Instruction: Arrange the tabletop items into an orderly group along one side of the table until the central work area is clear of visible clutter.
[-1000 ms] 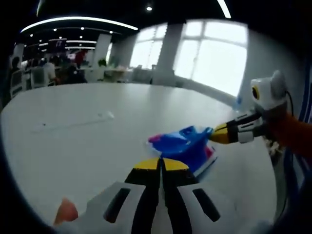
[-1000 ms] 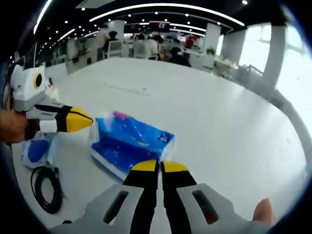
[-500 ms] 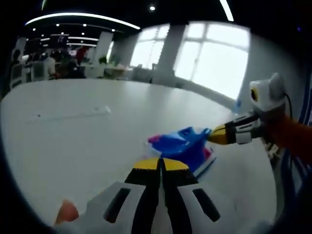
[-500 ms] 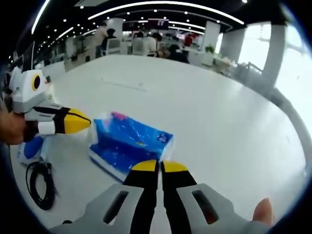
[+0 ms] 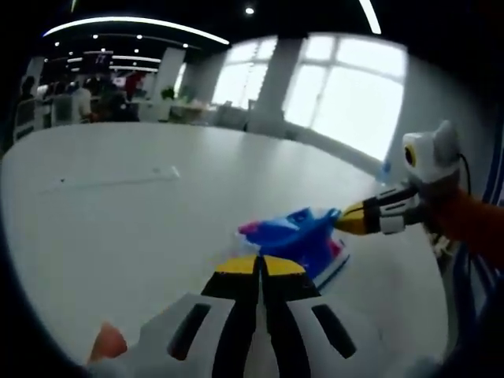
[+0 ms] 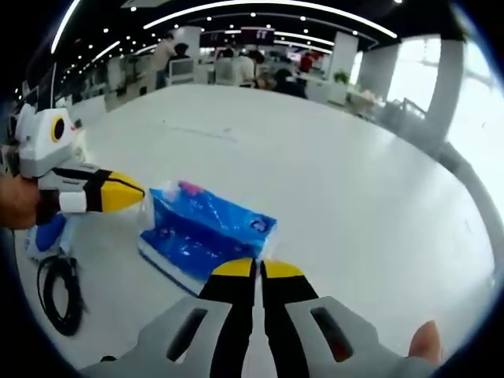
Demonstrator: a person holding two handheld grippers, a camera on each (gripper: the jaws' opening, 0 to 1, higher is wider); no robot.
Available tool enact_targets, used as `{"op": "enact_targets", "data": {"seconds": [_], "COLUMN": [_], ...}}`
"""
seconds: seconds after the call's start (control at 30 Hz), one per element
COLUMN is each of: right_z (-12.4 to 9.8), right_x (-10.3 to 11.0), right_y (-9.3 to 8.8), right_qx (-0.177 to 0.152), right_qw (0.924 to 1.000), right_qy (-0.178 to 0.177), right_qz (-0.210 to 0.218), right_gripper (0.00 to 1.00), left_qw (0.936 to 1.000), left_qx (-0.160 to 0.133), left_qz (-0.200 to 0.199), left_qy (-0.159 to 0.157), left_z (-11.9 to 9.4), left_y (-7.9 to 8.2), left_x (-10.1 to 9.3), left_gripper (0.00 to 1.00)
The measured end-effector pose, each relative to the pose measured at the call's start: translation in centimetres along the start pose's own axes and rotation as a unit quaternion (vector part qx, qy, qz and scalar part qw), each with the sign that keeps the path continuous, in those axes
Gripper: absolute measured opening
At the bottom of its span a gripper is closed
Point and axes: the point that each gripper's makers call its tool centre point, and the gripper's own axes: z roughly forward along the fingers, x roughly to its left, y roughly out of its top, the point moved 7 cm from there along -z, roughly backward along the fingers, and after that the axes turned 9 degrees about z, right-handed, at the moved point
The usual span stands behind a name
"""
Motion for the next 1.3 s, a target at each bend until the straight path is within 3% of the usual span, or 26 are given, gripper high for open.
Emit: {"op": "enact_targets", "data": {"seconds": [0.6,1.3], "right_z": [0.3,-1.5], "right_x": [-0.6,-0.5], "right_y": [-0.4,0.5], "right_qx": [0.001,-0.035], "right_qw": [1.0000,0.9988], "right_qy": [-0.006,-0.022], "right_qz": [0.000,0.028], "right_gripper": [0.05,0.26], "left_qw": [1.0000,0.9997], "left_qx": [-0.001,-0.001], "left_qz": [0.006,0.021], "left_qy": [-0.002,-0.009], "left_z": [-0.2,-1.3], "left_y": [0.2,1.2], "left_x": [0.2,-0.4], "left_gripper": [0.04,0.17]}}
